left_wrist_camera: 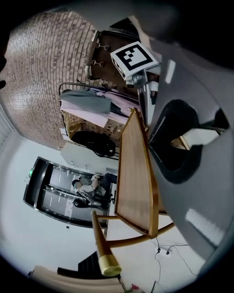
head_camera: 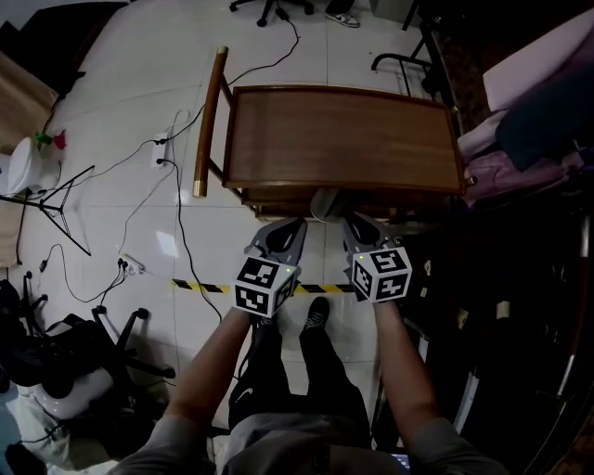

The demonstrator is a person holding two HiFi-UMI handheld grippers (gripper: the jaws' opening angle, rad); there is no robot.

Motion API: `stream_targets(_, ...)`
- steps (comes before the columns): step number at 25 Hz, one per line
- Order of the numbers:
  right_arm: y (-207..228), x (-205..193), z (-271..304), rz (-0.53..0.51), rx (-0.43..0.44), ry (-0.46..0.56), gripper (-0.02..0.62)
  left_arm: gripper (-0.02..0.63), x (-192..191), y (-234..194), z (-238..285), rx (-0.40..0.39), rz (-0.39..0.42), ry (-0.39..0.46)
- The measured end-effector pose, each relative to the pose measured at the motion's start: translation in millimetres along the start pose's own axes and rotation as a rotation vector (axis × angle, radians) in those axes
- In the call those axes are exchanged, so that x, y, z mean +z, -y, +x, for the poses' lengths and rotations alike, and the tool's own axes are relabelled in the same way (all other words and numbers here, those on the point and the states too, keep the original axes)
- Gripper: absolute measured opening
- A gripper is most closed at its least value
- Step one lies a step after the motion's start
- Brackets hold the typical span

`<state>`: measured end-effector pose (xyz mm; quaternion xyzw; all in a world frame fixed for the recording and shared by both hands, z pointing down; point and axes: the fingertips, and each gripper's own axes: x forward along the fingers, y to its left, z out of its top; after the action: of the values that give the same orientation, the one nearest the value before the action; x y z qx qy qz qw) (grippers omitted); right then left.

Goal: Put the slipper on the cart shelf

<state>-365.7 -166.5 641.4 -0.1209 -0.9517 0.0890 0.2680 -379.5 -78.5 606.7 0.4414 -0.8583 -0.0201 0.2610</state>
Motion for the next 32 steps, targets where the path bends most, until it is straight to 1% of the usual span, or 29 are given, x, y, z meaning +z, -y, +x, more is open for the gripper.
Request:
stream_targets(2,18,-22,23,0.036,-0.039,-0.027,0.059,0.008,-18,-9,13,-0.008,0.004,-0.025)
stream_targets(4,36,-41,47,0.066,-0.085,-0.044,0.080,0.008,-35,-20,27,-0.017,0.001,-0.051)
stream_targets(8,64,-78,96,0.089,-0.149,-0.093,0.142,0.008,-65,-42,54,-0.019,-0.020,-0.098)
stream_targets(10,75,-96,118,0.090,-0.169,-0.115,0.144,0.008,-79,-52,64,-0.022,-0.030,-0.113)
stream_targets(12,88,-109,139,0.090,-0.196,-0.126,0.146,0.008,-91,-60,75,-0.033,-0.026,-0.105)
stream_targets(13,96,-114,149,0.091,-0.214,-0.130,0.158,0.008,-96,-64,80,-0.037,-0.025,-0.103)
stream_targets(16,118,-123,170,0.087,-0.280,-0.137,0.183,0.008,-110,-75,89,-0.037,-0.024,-0.106)
stream_targets(19,131,-128,183,0.089,-0.332,-0.144,0.187,0.008,-116,-80,95,-0.045,-0.020,-0.100)
stream_targets(22,131,-140,197,0.083,-0.331,-0.174,0.184,0.008,-118,-84,97,-0.047,-0.020,-0.087)
stream_targets(24,128,-143,199,0.050,-0.325,-0.191,0.150,0.008,-120,-88,96,-0.042,-0.021,-0.084)
stream_targets(26,122,-143,195,0.023,-0.300,-0.196,0.097,0.008,-121,-91,95,-0.034,-0.026,-0.085)
stream_targets(27,117,-143,191,0.020,-0.281,-0.197,0.061,0.008,-121,-92,93,-0.029,-0.031,-0.085)
stream_targets(29,106,-144,180,0.020,-0.249,-0.201,0.019,0.008,-119,-91,90,-0.022,-0.036,-0.085)
stream_targets(32,88,-146,155,0.033,-0.223,-0.209,0.008,0.008,-112,-82,83,-0.029,-0.033,-0.094)
